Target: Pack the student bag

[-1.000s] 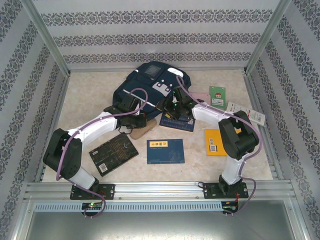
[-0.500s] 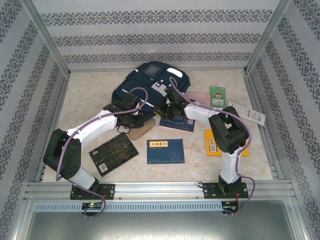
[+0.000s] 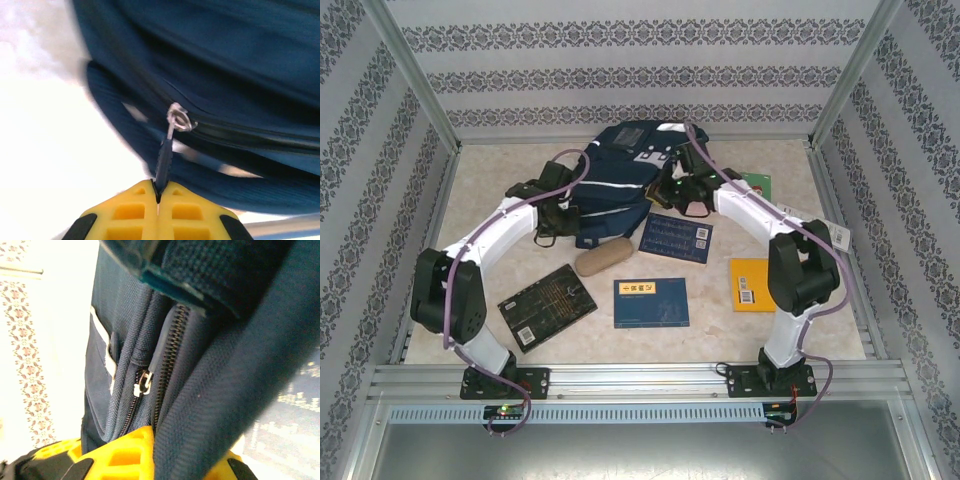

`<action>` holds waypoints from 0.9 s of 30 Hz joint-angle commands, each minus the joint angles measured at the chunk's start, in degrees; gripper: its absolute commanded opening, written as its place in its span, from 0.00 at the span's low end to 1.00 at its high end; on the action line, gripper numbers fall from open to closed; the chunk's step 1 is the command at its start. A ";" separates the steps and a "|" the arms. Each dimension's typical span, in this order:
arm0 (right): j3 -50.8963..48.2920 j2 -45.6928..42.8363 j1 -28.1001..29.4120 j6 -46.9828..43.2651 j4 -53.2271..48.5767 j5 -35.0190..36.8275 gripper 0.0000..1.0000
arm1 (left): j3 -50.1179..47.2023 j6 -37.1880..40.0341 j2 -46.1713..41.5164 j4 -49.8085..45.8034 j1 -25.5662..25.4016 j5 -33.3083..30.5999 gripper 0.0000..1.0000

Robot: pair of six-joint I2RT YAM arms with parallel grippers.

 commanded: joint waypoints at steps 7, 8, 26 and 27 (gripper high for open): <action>-4.57 -9.38 -9.33 -9.90 -0.36 1.82 0.00 | 2.16 3.90 5.18 -2.25 4.40 -0.31 0.00; -5.31 -9.43 -10.32 -10.72 -0.67 1.30 0.00 | 2.07 3.87 5.63 -1.50 4.38 1.06 0.00; -14.18 -13.81 -14.42 -13.91 -2.26 5.51 0.60 | 1.14 5.57 5.56 6.43 -3.11 18.73 0.35; -14.77 -14.18 -14.23 -13.71 -2.17 5.30 0.60 | 1.33 5.71 5.73 6.81 -3.43 19.19 0.37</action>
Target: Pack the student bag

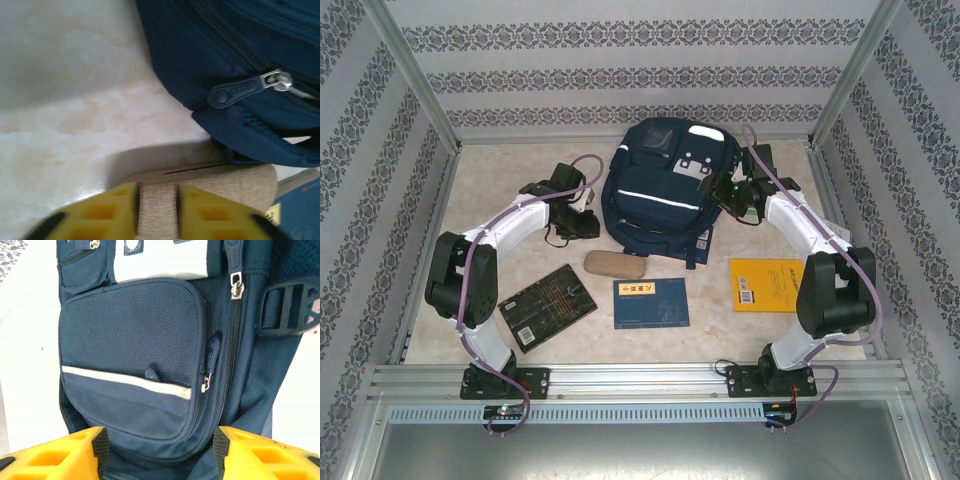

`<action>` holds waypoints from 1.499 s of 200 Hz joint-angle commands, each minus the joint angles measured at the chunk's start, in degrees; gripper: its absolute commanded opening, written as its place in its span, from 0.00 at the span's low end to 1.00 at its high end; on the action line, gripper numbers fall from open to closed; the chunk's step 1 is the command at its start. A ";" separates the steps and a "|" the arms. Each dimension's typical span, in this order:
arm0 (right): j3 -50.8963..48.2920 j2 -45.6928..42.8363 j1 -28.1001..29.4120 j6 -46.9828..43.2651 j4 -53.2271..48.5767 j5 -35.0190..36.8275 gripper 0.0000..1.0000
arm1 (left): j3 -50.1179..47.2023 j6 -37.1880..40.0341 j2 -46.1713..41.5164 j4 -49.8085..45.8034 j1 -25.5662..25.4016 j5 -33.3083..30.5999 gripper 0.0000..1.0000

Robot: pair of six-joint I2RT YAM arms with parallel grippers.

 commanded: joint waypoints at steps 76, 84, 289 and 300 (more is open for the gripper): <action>-9.64 -6.23 4.46 1.93 3.18 0.99 0.59 | 5.02 -1.11 7.16 9.55 -1.04 9.27 0.51; -10.05 -6.53 4.74 2.27 3.46 1.00 0.59 | 5.70 -1.63 8.19 10.12 -0.89 10.13 0.52; -9.89 2.19 14.31 6.01 7.40 2.75 0.56 | 5.45 -5.80 8.92 13.82 1.39 21.51 0.40; -9.89 2.29 14.33 6.02 7.38 2.62 0.56 | 5.52 -5.89 8.59 13.53 1.33 21.49 0.39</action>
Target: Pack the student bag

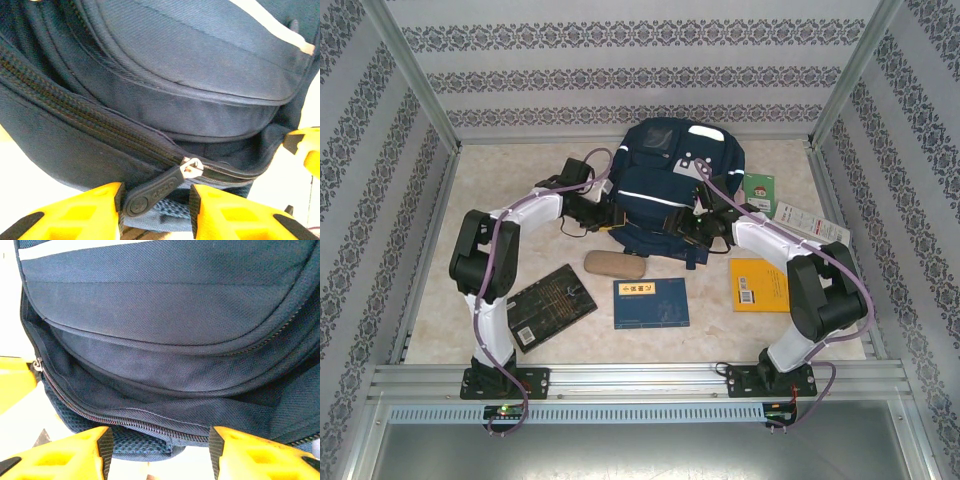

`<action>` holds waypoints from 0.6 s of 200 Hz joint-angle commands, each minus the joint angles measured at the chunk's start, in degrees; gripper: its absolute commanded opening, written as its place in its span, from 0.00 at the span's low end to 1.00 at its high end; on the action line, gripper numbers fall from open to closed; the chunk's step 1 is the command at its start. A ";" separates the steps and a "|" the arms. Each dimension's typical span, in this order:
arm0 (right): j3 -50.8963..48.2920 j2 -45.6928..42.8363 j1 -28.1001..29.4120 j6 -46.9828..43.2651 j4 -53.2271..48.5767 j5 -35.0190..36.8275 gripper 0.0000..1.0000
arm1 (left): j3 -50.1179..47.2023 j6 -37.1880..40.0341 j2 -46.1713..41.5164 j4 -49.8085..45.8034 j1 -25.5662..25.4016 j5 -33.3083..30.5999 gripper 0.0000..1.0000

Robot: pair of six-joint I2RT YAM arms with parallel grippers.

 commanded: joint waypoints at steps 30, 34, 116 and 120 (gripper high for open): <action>0.73 1.00 0.57 0.92 0.38 1.38 0.56 | -0.07 -1.10 -4.69 0.76 0.19 1.96 0.39; 0.72 1.03 0.61 0.88 0.50 1.35 0.56 | -0.03 -1.08 -4.66 0.80 0.15 2.16 0.39; 1.58 2.24 0.74 0.62 0.29 0.91 0.56 | 1.88 3.01 -0.17 -3.36 -0.28 -1.07 0.40; 1.58 2.26 0.72 0.74 0.30 0.90 0.56 | 2.19 3.50 -0.09 -3.90 -0.47 -1.55 0.39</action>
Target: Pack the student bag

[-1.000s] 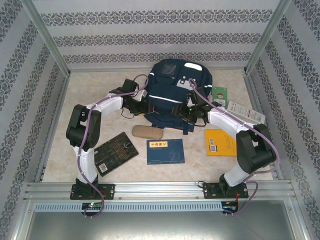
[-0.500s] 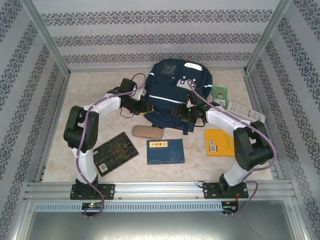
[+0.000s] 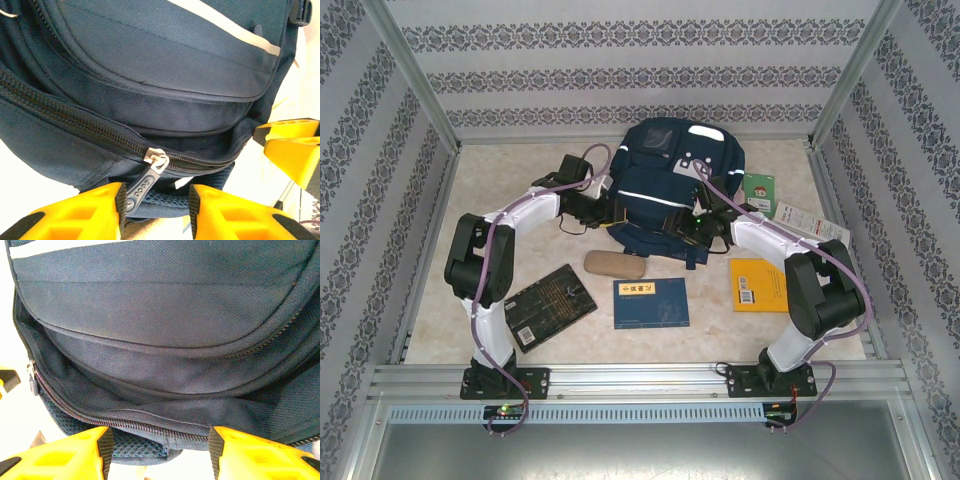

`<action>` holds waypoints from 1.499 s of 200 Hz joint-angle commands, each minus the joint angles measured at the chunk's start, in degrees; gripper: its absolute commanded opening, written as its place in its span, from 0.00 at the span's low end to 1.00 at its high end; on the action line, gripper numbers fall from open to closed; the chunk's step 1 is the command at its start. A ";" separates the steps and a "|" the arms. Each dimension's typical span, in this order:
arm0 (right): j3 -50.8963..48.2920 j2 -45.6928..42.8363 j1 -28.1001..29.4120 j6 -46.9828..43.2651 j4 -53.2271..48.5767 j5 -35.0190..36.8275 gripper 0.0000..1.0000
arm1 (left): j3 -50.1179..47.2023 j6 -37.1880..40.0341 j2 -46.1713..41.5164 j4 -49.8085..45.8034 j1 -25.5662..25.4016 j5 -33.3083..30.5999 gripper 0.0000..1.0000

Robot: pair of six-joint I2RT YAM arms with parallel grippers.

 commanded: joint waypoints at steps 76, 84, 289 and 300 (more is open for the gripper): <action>1.38 1.87 0.78 0.95 0.41 0.70 0.56 | 2.18 9.50 -2.56 -6.40 -5.70 -22.58 0.40; 1.24 1.96 0.79 1.01 0.46 0.71 0.56 | 2.41 10.69 -3.24 -6.67 -6.54 -25.07 0.40; 1.58 3.11 1.32 1.27 0.79 -0.09 0.56 | 10.62 25.86 5.16 -12.37 -14.04 -38.25 0.36; 1.57 3.11 1.31 1.26 0.70 -0.09 0.56 | 11.13 26.13 5.90 -12.73 -14.03 -37.95 0.33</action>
